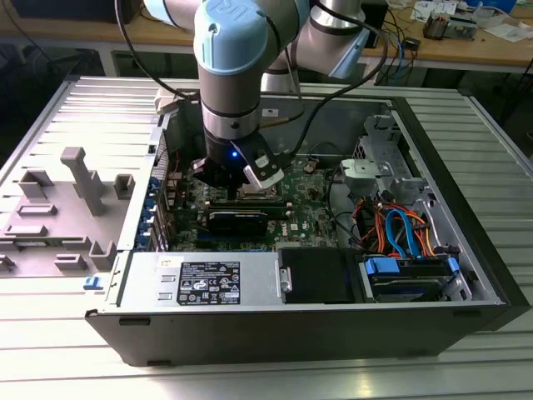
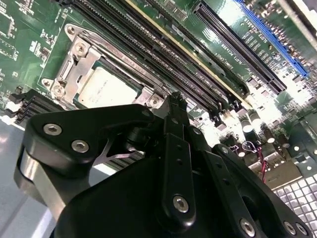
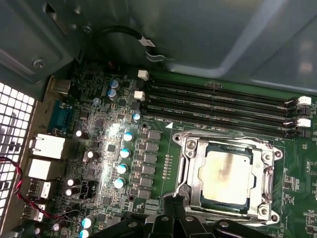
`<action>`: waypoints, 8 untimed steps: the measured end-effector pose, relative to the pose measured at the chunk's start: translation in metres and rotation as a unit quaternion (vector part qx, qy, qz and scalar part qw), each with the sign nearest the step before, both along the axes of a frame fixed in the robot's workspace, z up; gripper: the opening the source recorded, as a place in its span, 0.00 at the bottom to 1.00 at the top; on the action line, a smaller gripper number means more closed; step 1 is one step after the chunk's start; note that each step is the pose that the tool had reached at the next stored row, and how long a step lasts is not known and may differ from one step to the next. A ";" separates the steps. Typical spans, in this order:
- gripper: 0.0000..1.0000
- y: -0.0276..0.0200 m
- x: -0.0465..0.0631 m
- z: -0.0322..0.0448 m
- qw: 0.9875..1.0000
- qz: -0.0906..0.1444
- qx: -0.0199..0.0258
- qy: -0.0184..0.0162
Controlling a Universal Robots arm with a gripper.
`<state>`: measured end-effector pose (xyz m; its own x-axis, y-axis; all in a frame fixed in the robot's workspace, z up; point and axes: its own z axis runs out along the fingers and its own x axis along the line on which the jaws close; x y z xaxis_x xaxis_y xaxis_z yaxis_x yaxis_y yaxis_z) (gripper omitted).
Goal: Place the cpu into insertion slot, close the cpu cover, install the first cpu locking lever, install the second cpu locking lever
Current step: 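Install the second cpu locking lever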
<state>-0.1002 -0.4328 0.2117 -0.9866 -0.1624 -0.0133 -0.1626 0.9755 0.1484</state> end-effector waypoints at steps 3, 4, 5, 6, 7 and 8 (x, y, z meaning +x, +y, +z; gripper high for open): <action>0.11 0.0000 0.000 -0.0029 1.000 0.002 0.000 0.000; 0.11 0.0000 0.000 -0.0036 1.000 0.002 0.000 0.000; 0.11 0.0000 0.000 -0.0039 1.000 0.003 0.000 0.000; 0.11 0.0000 0.000 -0.0047 1.000 0.004 0.001 0.000; 0.11 0.0000 0.000 -0.0051 1.000 0.004 0.001 0.000; 0.11 0.0000 0.000 -0.0053 1.000 0.005 0.001 0.000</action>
